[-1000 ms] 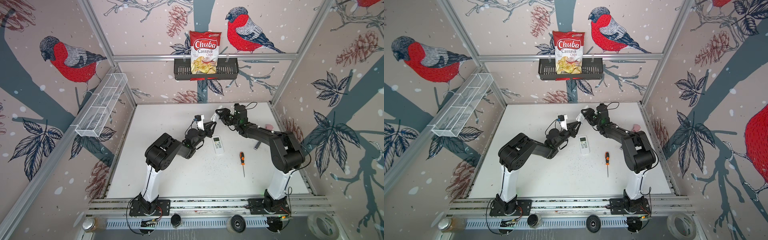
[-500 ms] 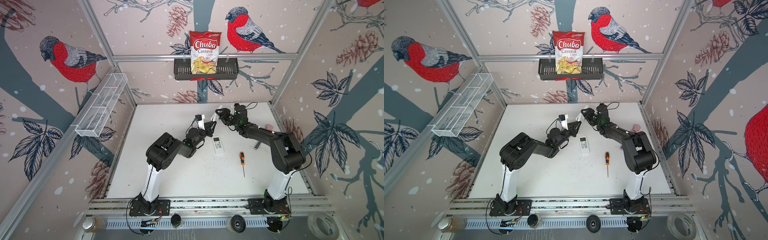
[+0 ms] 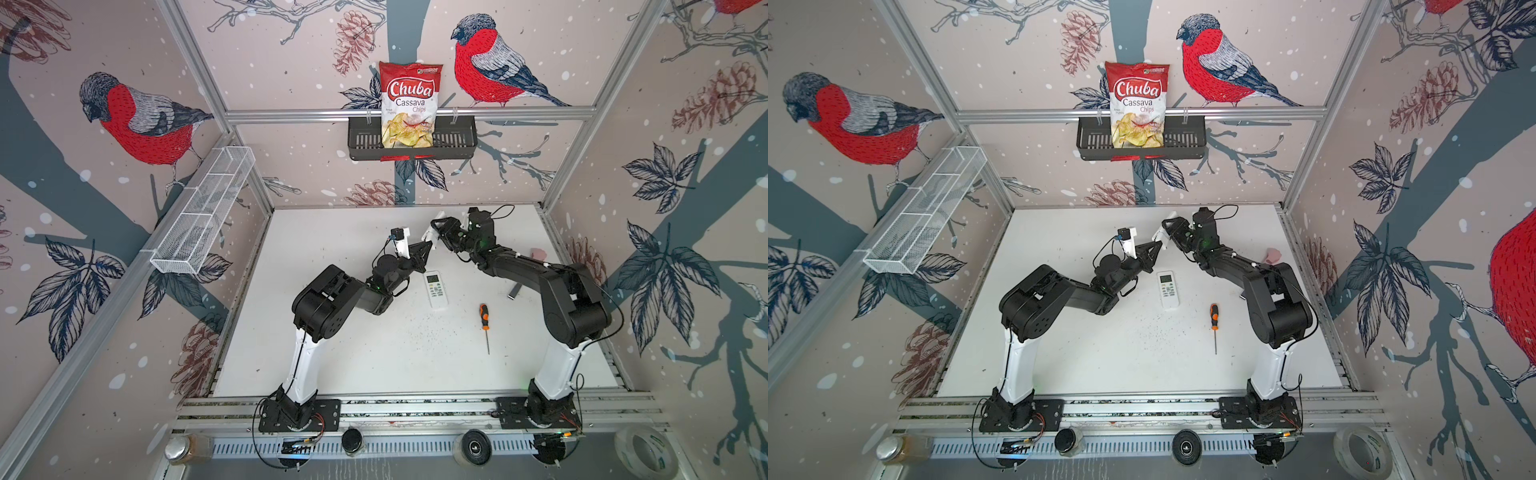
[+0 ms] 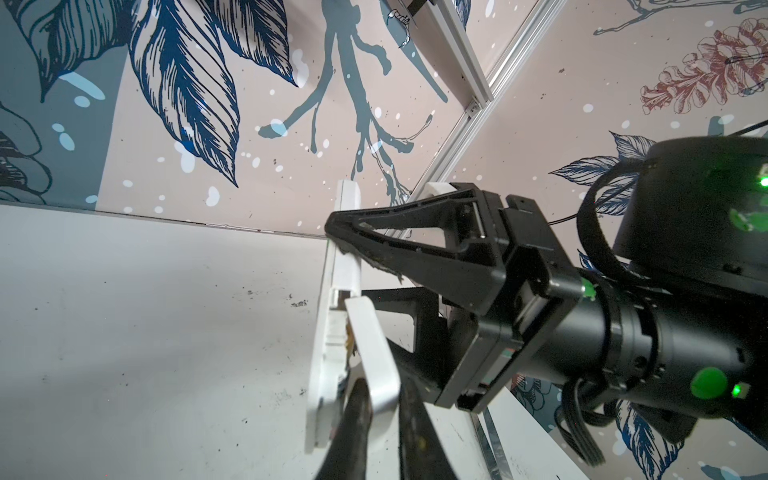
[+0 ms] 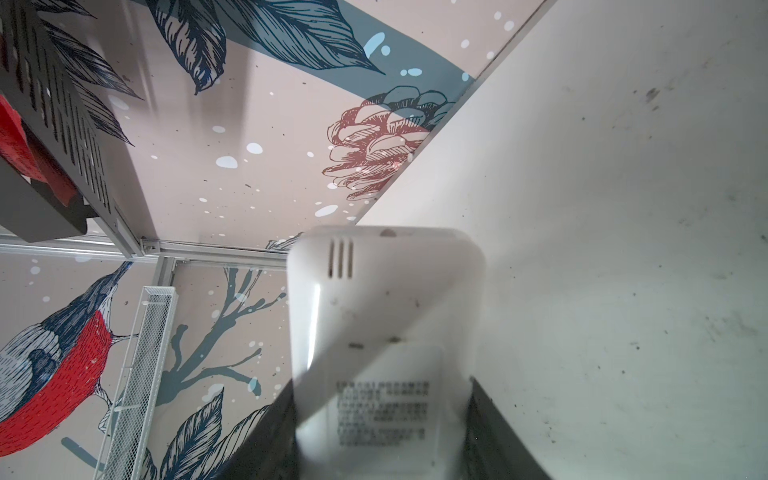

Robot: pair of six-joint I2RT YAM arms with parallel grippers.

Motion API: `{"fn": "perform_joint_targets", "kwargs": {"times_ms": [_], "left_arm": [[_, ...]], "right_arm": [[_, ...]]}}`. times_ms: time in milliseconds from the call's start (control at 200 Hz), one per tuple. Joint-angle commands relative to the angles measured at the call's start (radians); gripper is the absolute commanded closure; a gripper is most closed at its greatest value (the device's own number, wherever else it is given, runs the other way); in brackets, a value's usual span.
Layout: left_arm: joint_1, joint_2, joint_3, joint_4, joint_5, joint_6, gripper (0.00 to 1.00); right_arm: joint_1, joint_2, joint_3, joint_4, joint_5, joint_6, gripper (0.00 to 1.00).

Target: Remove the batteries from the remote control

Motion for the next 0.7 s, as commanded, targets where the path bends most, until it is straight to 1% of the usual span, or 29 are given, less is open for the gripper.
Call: {"fn": "perform_joint_targets", "kwargs": {"times_ms": [0,255,450,595,690], "left_arm": [[0.002,-0.012,-0.006,0.031,-0.003,0.008,0.84],[0.002,-0.050,-0.067,0.066,0.017,-0.008,0.84],[0.004,-0.144,-0.176,0.107,0.001,0.002,0.84],[0.012,-0.206,-0.207,0.101,0.007,-0.001,0.84],[0.025,-0.247,-0.254,0.116,-0.002,-0.016,0.84]], "right_arm": [[-0.002,0.003,0.008,0.004,-0.004,-0.023,0.79],[-0.016,0.001,0.025,-0.025,-0.001,-0.043,0.79],[-0.026,-0.001,0.018,-0.047,0.005,-0.065,0.79],[-0.032,0.005,0.017,-0.059,0.002,-0.079,0.79],[-0.032,0.007,0.029,-0.092,-0.003,-0.104,0.79]]}}
